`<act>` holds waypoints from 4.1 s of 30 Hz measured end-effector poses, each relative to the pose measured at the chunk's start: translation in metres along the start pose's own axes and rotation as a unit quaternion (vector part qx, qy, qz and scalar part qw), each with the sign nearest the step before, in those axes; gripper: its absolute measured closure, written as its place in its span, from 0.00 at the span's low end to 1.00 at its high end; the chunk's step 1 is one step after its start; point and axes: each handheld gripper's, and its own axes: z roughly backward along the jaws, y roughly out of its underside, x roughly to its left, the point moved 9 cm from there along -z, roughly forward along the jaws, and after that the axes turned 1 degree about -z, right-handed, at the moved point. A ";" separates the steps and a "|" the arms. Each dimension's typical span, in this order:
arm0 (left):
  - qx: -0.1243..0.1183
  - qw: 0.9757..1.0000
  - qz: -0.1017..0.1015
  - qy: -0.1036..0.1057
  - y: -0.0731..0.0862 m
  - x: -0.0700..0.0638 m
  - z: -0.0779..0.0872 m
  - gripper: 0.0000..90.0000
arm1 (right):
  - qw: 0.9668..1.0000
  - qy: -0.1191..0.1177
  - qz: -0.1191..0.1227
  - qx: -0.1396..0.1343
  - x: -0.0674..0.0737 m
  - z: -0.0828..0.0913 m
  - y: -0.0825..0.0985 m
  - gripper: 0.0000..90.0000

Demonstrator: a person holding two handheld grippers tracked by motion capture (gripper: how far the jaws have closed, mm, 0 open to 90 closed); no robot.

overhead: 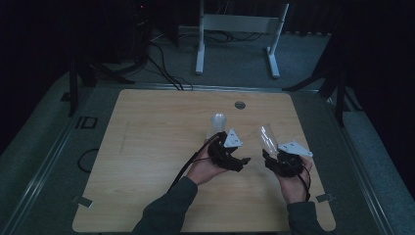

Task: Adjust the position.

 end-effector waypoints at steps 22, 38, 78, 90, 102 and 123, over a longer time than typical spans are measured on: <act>-0.014 0.999 0.035 0.003 -0.018 0.003 -0.006 0.31 | 0.998 0.023 -0.029 -0.041 -0.007 0.011 0.000 0.46; -0.016 0.998 0.054 0.005 -0.029 0.003 -0.012 0.30 | 0.996 0.036 -0.028 -0.080 -0.007 0.019 -0.006 0.46; -0.077 0.982 0.163 0.064 -0.065 0.006 -0.022 0.19 | 0.988 0.047 -0.014 -0.149 0.008 0.032 -0.019 0.46; -0.108 0.971 0.194 0.093 -0.073 0.002 -0.022 0.19 | 0.984 0.051 -0.011 -0.171 0.018 0.034 -0.023 0.46; -0.131 0.961 0.221 0.097 -0.081 0.001 -0.026 0.19 | 0.981 0.054 -0.008 -0.185 0.023 0.033 -0.022 0.46; -0.155 0.955 0.236 0.092 -0.082 0.003 -0.024 0.30 | 0.985 0.032 -0.001 -0.171 0.028 0.028 -0.019 0.43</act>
